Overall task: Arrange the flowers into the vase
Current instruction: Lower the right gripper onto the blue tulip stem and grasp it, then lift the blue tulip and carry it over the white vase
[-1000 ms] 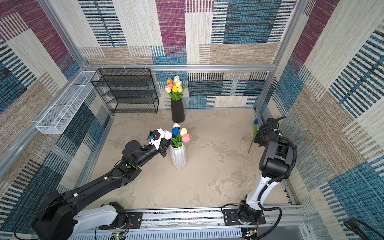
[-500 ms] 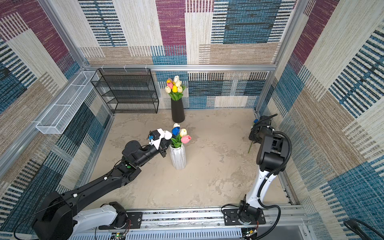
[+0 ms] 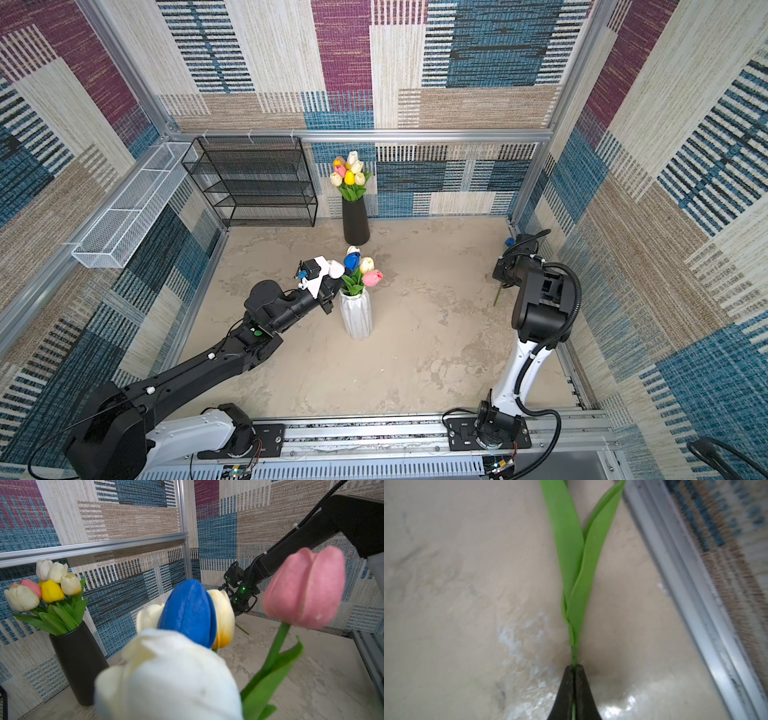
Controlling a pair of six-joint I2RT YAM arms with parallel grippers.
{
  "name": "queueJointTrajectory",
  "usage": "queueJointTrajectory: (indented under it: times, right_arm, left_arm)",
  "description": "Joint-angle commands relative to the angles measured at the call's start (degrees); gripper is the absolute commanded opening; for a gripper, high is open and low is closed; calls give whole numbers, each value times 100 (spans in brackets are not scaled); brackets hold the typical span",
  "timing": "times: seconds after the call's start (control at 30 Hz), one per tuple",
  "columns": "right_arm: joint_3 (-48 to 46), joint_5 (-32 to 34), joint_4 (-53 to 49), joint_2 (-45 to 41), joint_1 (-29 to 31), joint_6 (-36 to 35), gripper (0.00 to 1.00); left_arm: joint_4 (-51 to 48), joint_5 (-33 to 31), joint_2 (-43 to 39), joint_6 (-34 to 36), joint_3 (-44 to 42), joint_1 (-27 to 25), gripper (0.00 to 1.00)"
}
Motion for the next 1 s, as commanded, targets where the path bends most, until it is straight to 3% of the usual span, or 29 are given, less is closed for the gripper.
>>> queueJointTrajectory:
  times: [0.0, 0.3, 0.47, 0.63, 0.83, 0.97]
  right_arm:
    - [-385, -682, 642, -410, 150, 321, 0]
    - [-1384, -2104, 1765, -2135, 634, 717, 0]
    - [-2108, -3425, 3074, -3634, 942, 947, 0]
    - [-2571, -4376, 4543, -4858, 1759, 1356, 0]
    - [-3219, -3990, 6468, -5929, 3430, 1683, 0]
    - [-3459, -3665, 7453, -6072, 4345, 1716, 0]
  left_arm:
    - [-3, 8, -14, -33, 137, 2, 10]
    - [79, -66, -80, -99, 50, 5, 11]
    - [60, -50, -117, -136, 58, 2, 11]
    - [28, -49, -134, -149, 76, 4, 10]
    - [-65, -61, -108, -189, 145, 4, 10]
    - [-38, -58, -108, -207, 138, 3, 10]
